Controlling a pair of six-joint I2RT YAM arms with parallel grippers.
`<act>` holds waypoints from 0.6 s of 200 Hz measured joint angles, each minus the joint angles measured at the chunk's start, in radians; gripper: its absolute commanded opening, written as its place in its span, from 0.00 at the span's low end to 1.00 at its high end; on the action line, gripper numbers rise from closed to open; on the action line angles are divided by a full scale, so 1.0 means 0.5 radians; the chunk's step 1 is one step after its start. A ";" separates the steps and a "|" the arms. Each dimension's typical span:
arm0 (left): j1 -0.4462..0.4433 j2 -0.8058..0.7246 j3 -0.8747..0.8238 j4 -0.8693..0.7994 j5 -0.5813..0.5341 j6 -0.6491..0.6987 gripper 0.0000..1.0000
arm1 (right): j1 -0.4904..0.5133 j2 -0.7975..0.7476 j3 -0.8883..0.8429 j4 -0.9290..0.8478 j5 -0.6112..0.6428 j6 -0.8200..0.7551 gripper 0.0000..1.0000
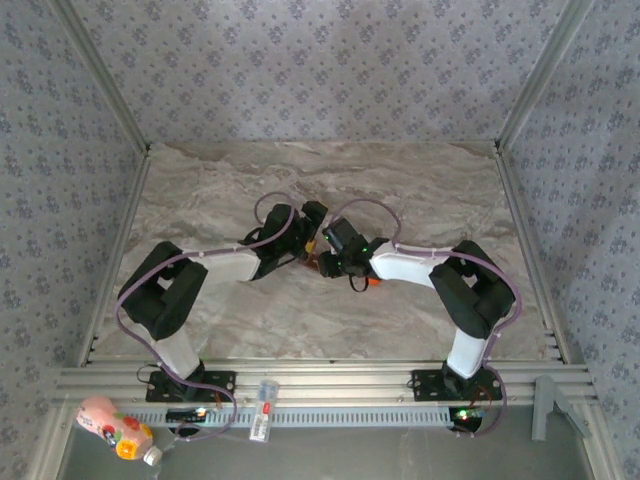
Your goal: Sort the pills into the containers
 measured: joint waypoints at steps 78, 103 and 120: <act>0.031 -0.343 0.083 -0.403 0.079 0.304 1.00 | 0.009 -0.014 0.114 -0.301 -0.013 -0.082 0.41; 0.099 -0.532 0.083 -0.575 0.043 0.458 1.00 | 0.003 -0.088 0.130 -0.465 -0.028 -0.096 0.45; 0.159 -0.574 0.085 -0.686 0.040 0.565 1.00 | -0.014 -0.214 0.134 -0.554 -0.047 -0.098 0.51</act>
